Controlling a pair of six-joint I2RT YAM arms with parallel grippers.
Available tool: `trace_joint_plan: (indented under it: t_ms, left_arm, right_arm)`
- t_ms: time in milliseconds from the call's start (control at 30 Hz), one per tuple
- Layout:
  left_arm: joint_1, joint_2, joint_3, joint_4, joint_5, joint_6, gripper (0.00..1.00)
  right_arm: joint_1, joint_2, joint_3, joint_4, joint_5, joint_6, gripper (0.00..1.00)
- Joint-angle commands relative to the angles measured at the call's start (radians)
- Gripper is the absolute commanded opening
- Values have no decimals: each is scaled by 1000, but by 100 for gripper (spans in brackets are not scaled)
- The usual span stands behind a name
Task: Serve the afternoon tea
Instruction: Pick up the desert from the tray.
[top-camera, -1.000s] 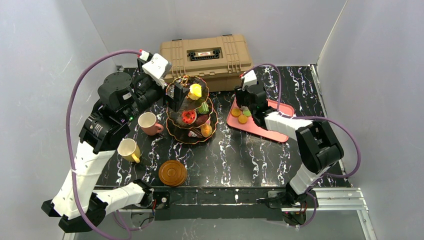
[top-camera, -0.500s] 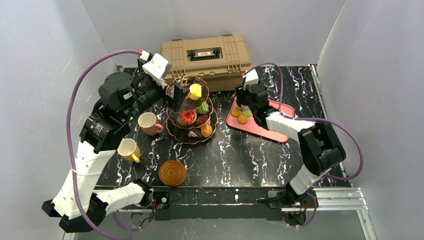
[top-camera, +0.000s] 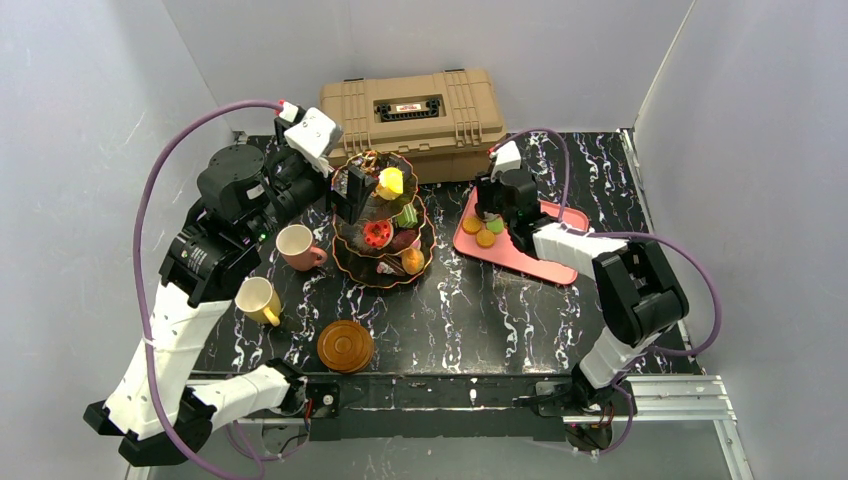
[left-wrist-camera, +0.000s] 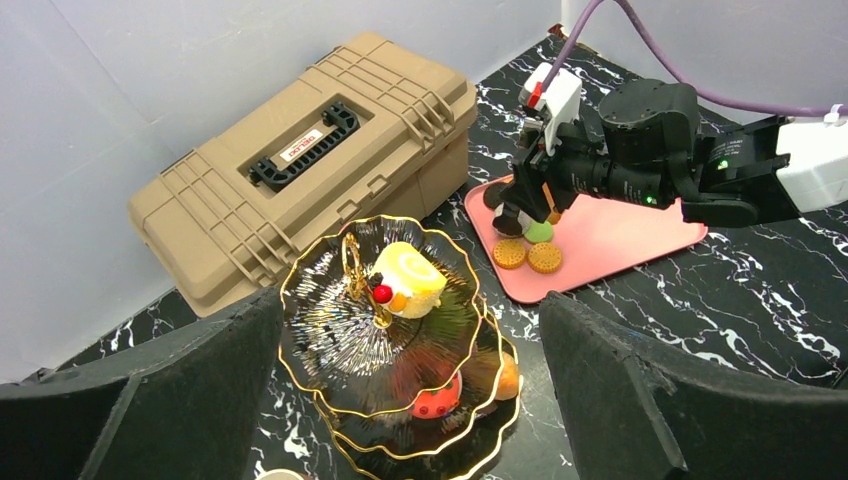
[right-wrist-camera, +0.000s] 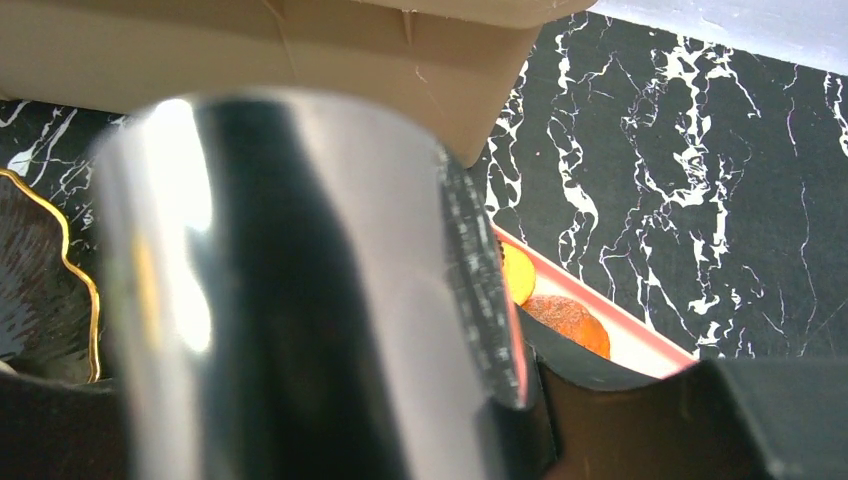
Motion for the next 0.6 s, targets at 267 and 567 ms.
trace_joint_plan:
  t_ms: [267, 567]
  left_arm:
    - [12, -24, 1, 10, 7, -1, 98]
    - [93, 34, 60, -30, -19, -35, 98]
  right_arm:
    - [-2, -2, 20, 23, -11, -11, 29]
    - [110, -224, 172, -198, 17, -50, 15]
